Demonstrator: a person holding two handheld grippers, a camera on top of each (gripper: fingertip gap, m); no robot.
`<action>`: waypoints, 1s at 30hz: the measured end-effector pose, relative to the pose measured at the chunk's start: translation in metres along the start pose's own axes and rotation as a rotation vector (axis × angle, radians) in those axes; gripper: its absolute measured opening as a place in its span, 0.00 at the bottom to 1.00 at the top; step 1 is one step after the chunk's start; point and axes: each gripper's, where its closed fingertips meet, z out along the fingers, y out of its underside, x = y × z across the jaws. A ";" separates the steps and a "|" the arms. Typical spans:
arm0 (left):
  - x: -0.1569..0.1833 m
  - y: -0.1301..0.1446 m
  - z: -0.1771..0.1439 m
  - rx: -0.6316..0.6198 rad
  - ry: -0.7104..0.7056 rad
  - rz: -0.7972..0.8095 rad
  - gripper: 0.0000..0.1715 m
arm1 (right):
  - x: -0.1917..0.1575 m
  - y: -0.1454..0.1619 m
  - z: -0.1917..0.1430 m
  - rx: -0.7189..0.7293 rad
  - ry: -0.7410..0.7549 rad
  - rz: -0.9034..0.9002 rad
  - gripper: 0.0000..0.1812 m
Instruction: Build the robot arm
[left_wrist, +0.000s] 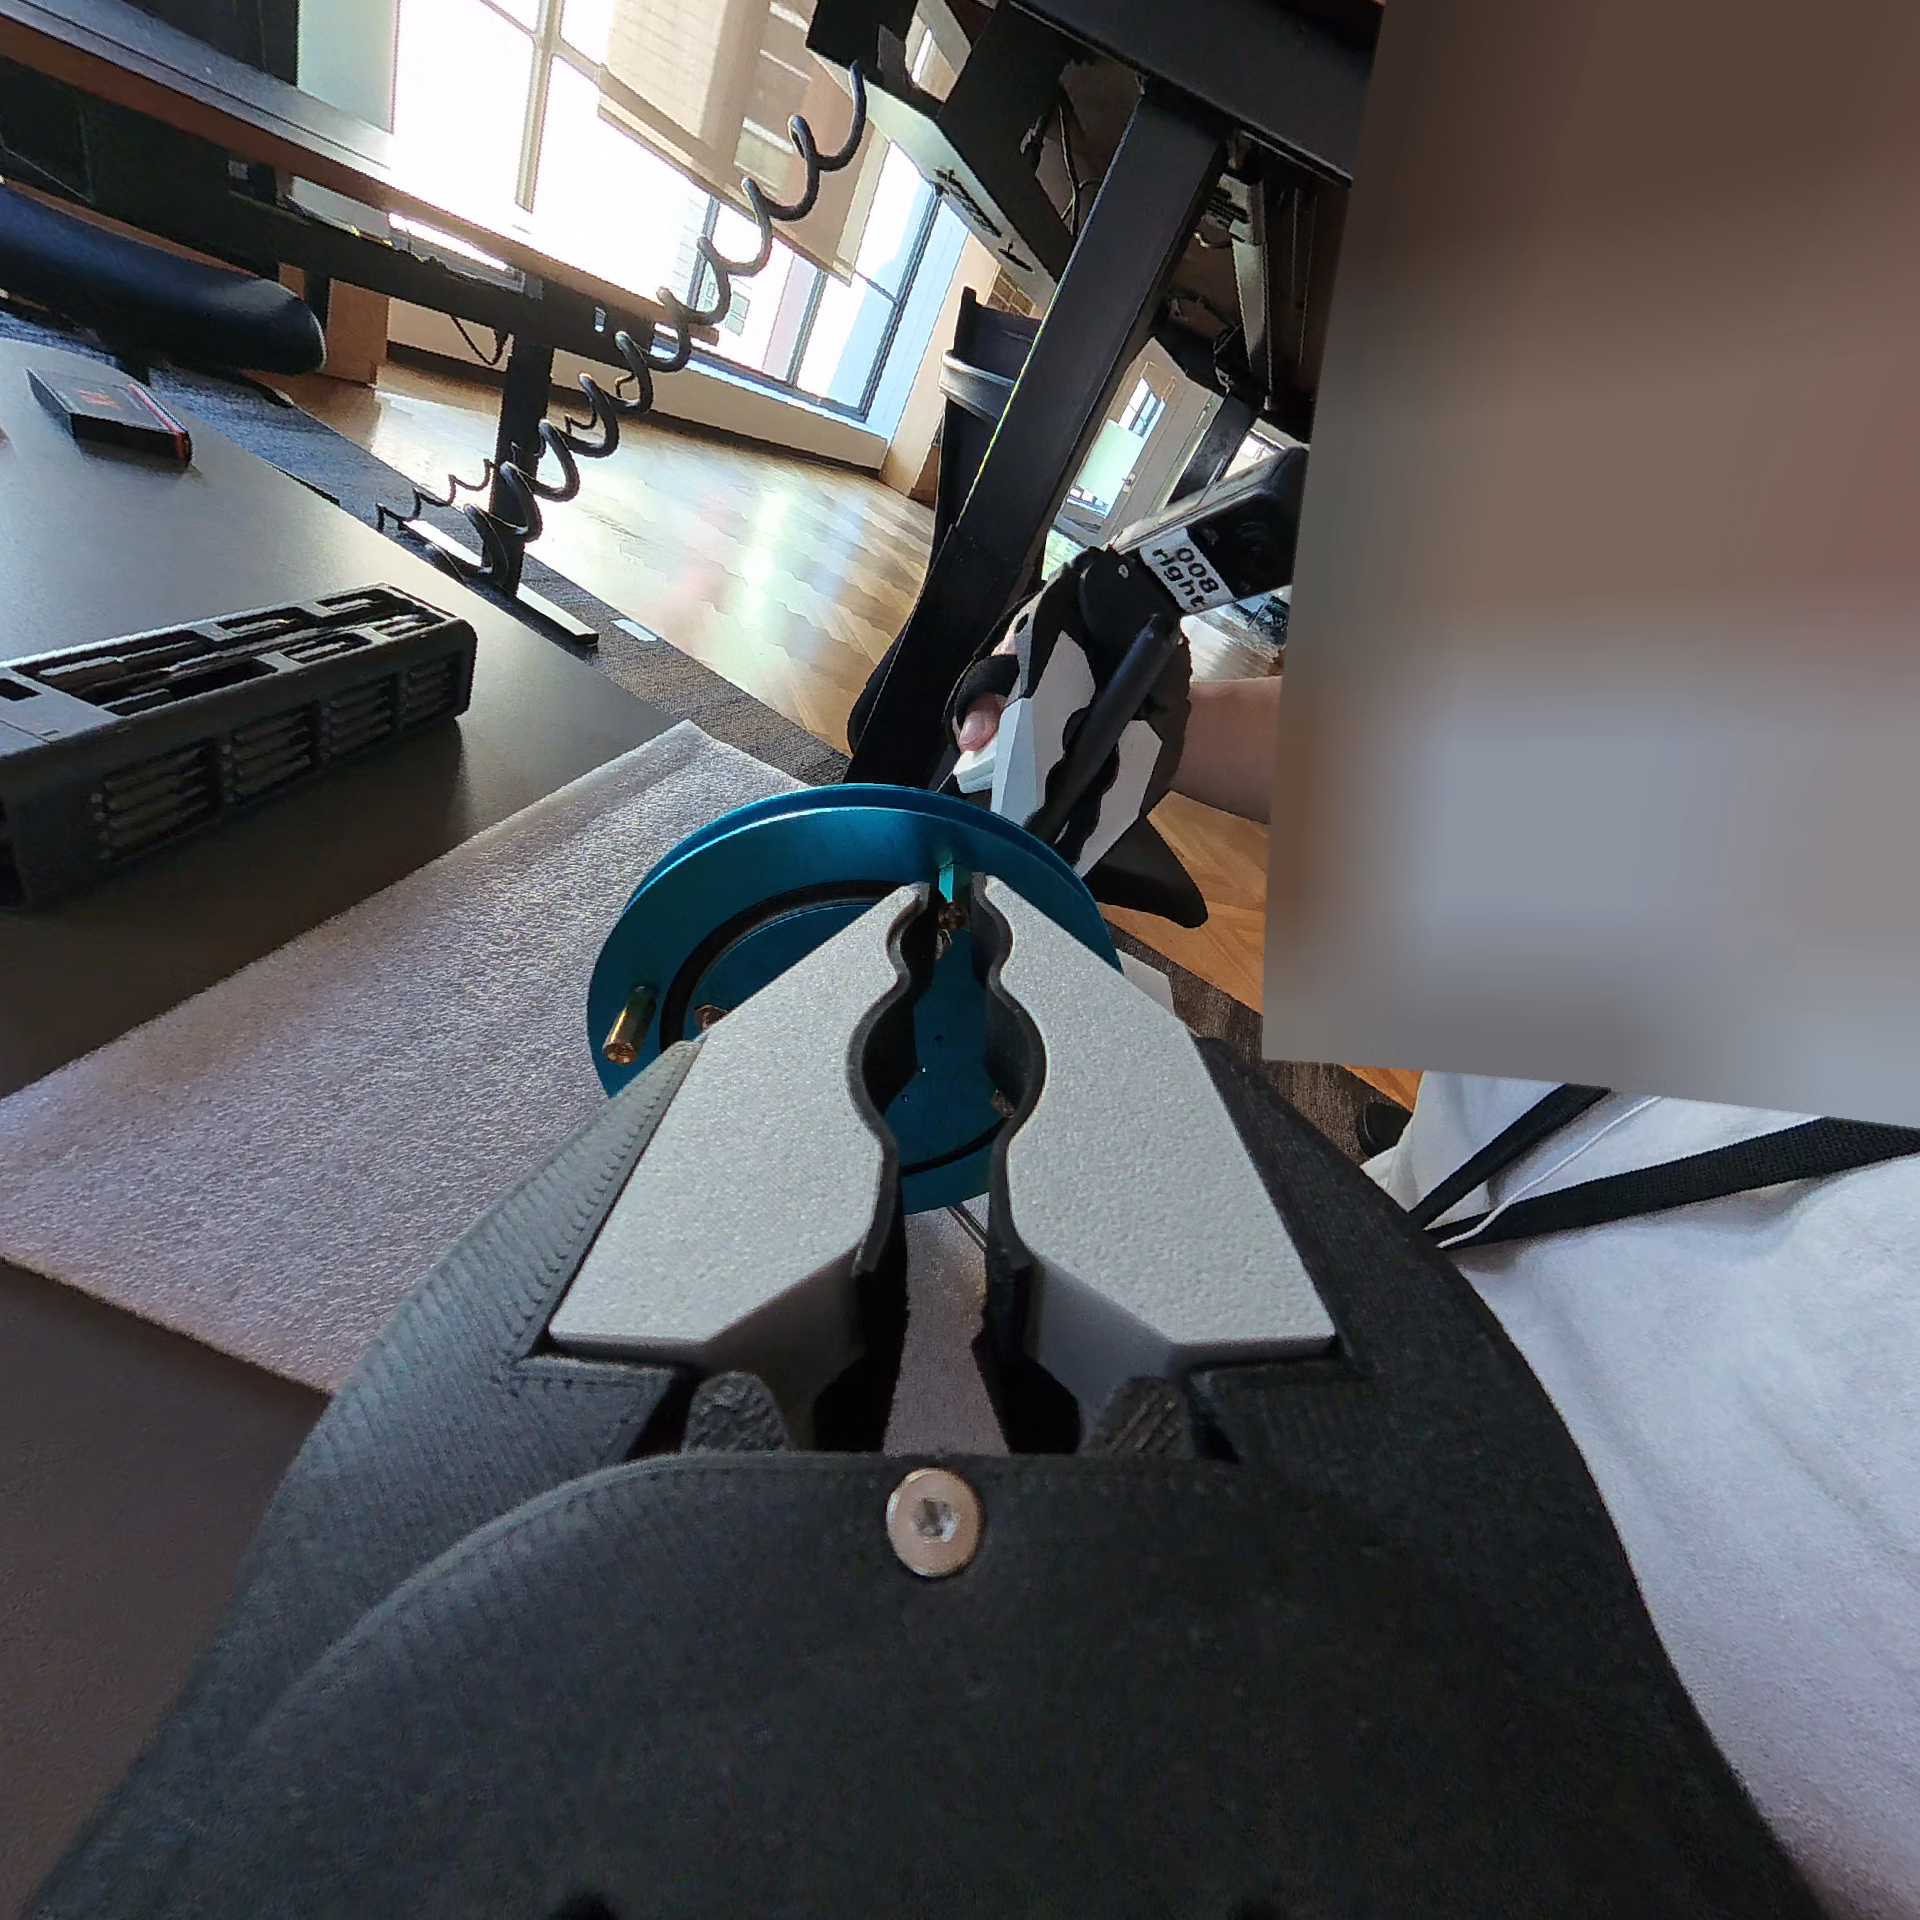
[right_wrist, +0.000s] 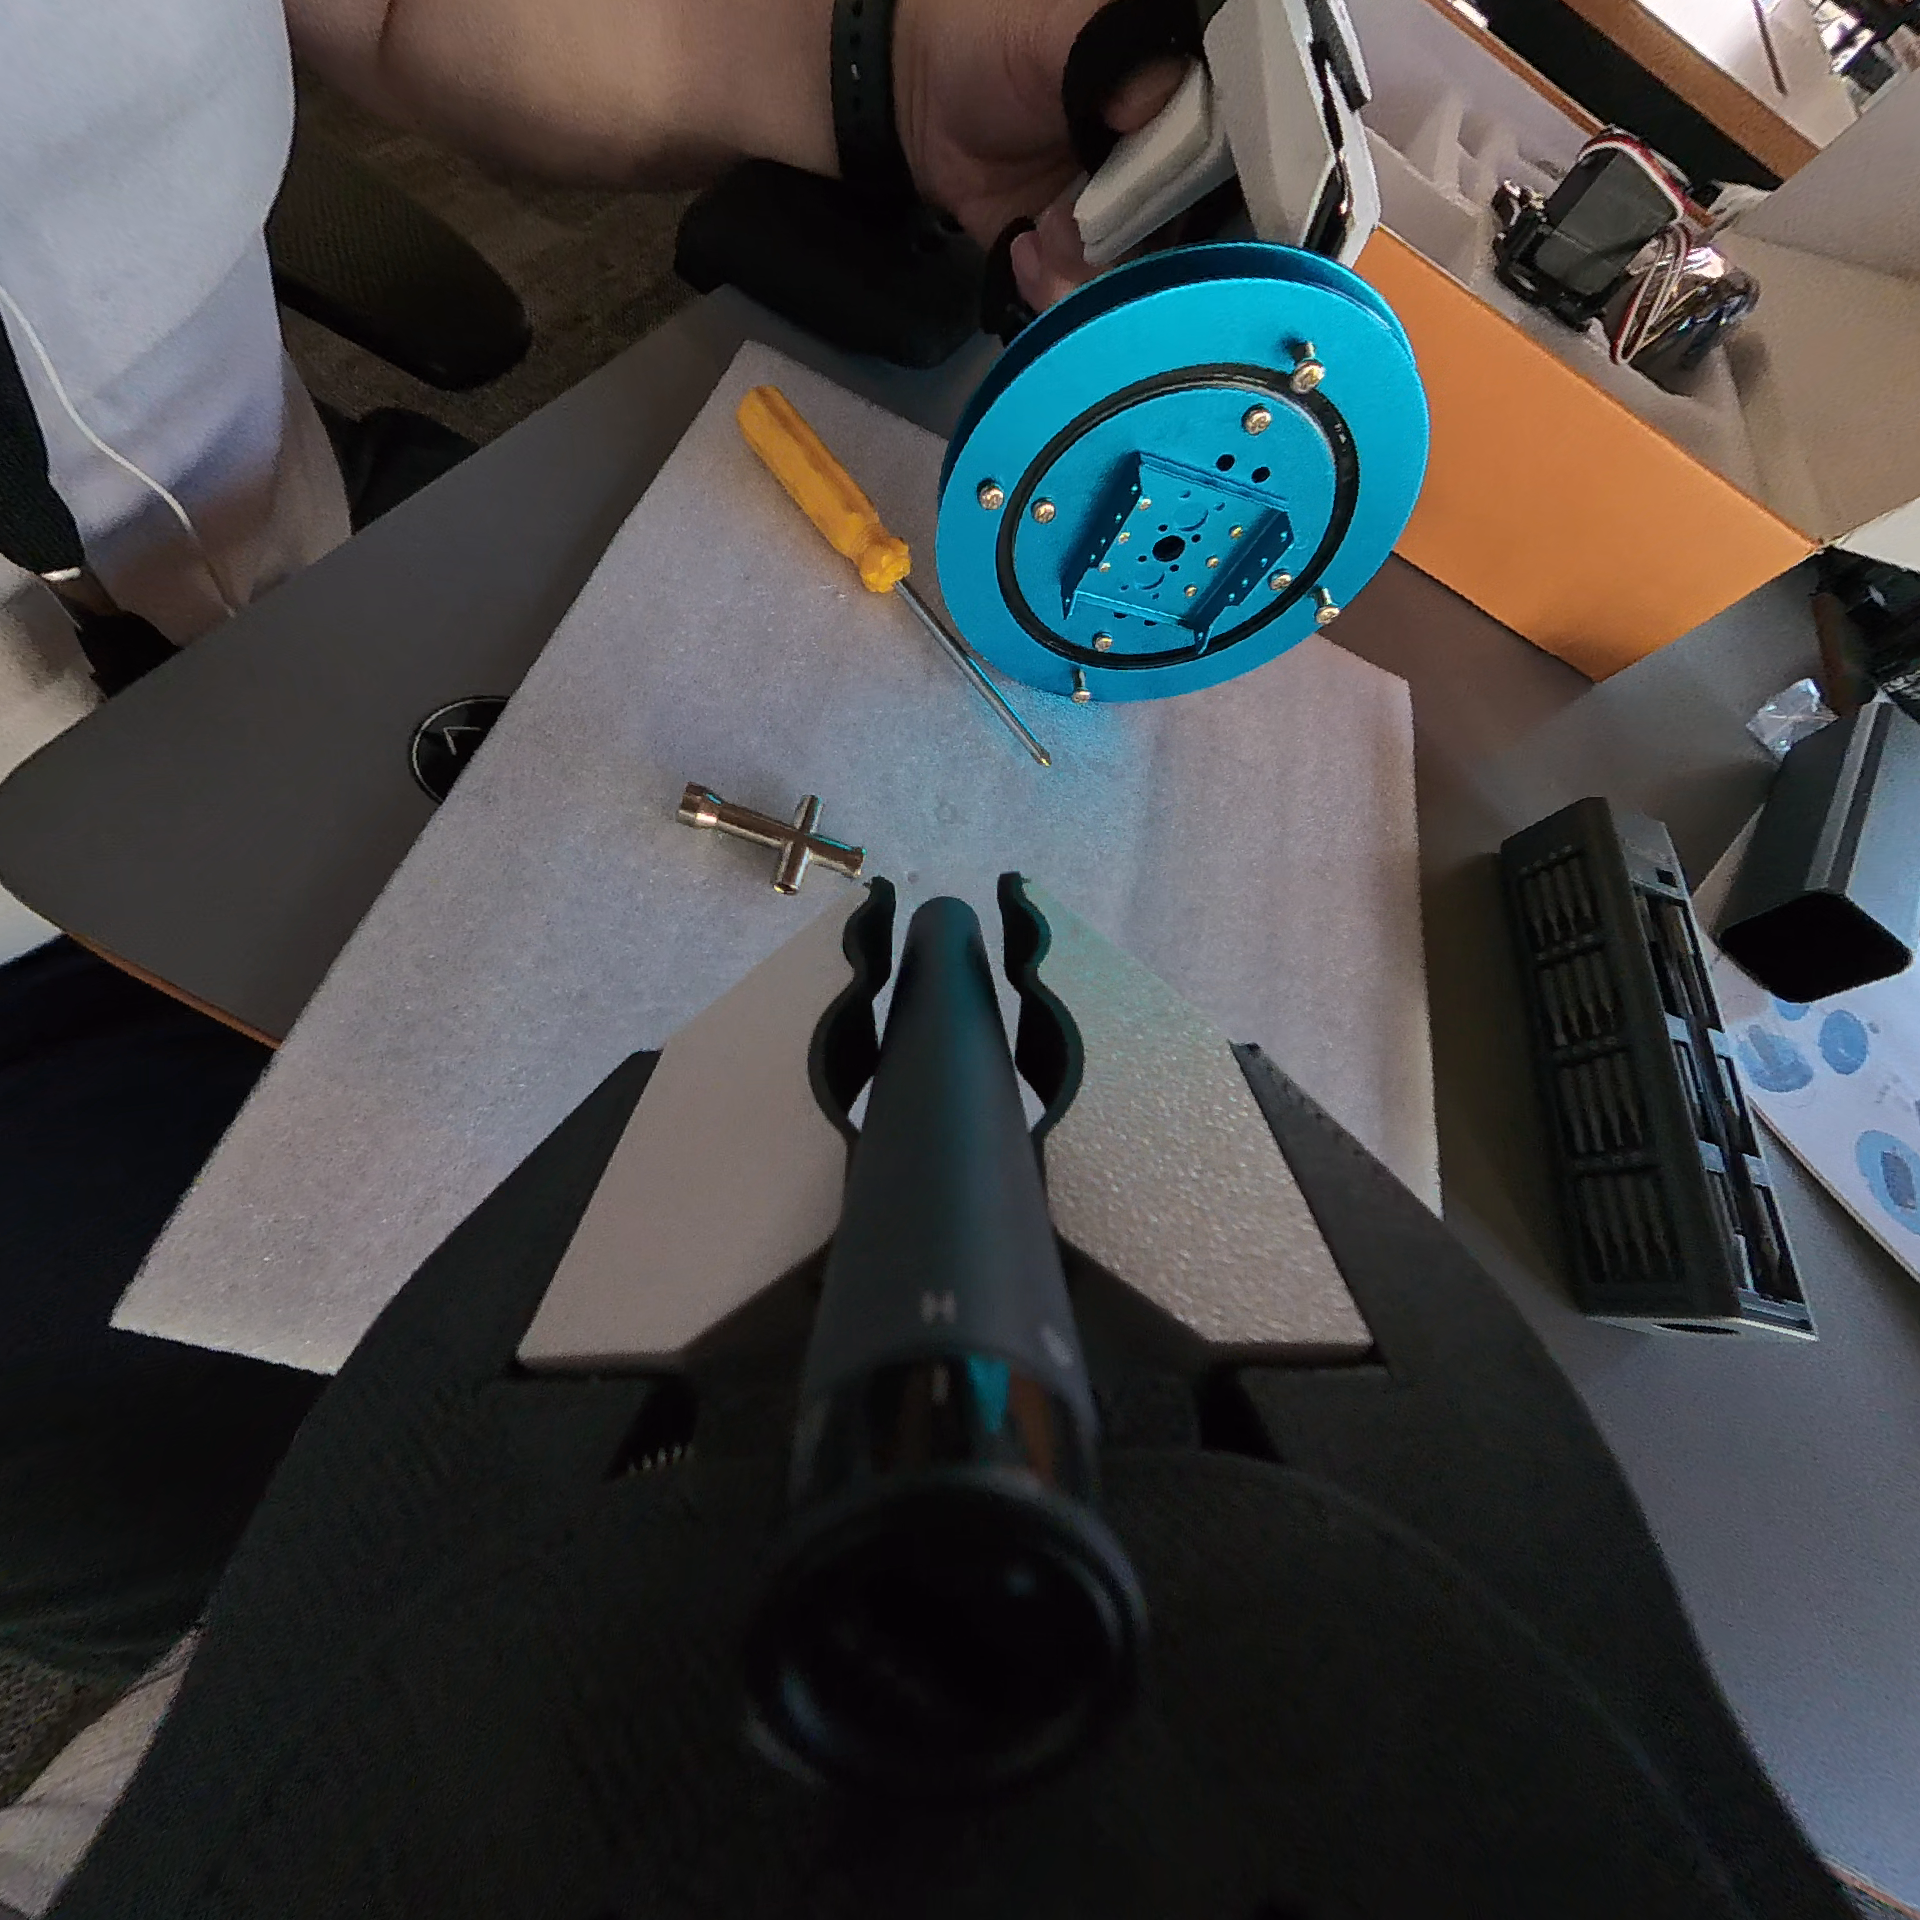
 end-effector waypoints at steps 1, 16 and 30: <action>0.000 0.000 0.000 0.001 0.000 -0.001 0.02 | -0.001 -0.001 0.000 0.010 -0.008 0.017 0.11; -0.001 0.000 0.000 0.001 -0.003 0.000 0.02 | 0.001 -0.002 0.002 0.026 -0.073 0.126 0.11; -0.002 -0.001 -0.001 0.005 -0.006 -0.004 0.02 | 0.001 -0.004 0.007 0.028 -0.028 0.117 0.10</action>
